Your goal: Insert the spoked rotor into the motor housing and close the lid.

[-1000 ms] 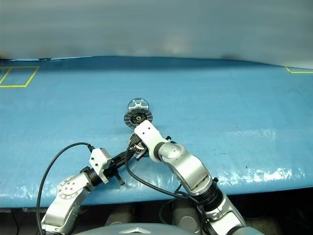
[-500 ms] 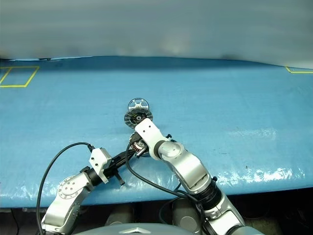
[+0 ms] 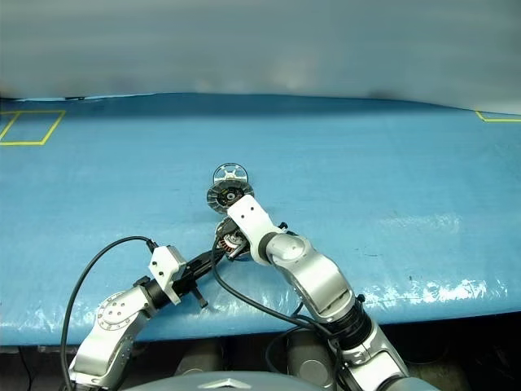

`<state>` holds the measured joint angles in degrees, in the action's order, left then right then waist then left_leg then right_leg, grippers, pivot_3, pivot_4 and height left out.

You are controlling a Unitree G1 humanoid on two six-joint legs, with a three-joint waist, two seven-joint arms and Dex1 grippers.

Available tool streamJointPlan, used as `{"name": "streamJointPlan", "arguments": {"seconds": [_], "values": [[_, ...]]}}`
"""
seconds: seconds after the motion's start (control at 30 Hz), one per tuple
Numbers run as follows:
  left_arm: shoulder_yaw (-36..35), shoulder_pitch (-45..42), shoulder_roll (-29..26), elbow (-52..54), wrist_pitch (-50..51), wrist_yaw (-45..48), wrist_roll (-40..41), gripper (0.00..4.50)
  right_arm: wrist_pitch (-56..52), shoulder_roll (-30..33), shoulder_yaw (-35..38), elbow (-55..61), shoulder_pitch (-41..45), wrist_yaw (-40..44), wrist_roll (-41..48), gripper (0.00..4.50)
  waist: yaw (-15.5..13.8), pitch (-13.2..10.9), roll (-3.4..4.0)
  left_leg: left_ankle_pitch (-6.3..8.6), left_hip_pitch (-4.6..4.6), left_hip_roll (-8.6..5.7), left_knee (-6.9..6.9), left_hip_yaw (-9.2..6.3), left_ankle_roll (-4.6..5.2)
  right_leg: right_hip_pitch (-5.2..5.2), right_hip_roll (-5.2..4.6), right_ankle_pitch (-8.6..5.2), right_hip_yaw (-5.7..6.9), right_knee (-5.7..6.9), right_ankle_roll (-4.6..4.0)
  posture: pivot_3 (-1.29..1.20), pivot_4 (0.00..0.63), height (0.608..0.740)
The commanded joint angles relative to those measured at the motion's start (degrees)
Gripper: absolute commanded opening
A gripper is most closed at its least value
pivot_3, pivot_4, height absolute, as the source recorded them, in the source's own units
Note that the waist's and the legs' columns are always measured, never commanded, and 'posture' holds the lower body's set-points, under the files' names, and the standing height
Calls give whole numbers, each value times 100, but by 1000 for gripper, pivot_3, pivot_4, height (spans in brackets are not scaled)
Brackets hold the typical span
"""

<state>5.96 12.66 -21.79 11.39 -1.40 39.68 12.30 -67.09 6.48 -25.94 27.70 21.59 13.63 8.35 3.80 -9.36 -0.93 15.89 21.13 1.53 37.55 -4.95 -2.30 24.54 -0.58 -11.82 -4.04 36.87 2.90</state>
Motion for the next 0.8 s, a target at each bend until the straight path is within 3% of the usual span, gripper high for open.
{"name": "streamJointPlan", "arguments": {"seconds": [0.03, 0.53, 0.67, 0.8], "values": [[-154, 41, -112, 68, 127, -53, 49, 15, -93, 50, 184, 544, 36, 139, 200, 0, 3, 0, 0, 0, 0, 0, 0, 0, 0, 0, 0, 0, 0, 0, 0, 0, 150, 740], [-1190, -410, -1066, 511, 1373, -56, 491, 15, -155, 419, 146, 1030, -276, 113, 413, 0, 11, -6, 3, 0, 10, 2, -19, 0, 0, 18, 1, -4, 3, -3, -6, 0, 150, 740], [-1216, -723, -1230, 380, 1494, 78, 526, 15, -127, 401, 143, 1012, -331, 69, 403, 0, 11, -7, 2, 0, 12, 2, -19, -1, 0, 18, 0, -2, 4, -7, -3, 0, 150, 740], [-897, -1584, -1550, -300, 1739, 22, -53, 15, -96, 433, 154, 1023, -386, 26, 373, 0, -18, -8, 1, 0, 13, 2, -20, -6, -1, 18, 1, -1, 10, -6, 0, 0, 150, 740]]}}
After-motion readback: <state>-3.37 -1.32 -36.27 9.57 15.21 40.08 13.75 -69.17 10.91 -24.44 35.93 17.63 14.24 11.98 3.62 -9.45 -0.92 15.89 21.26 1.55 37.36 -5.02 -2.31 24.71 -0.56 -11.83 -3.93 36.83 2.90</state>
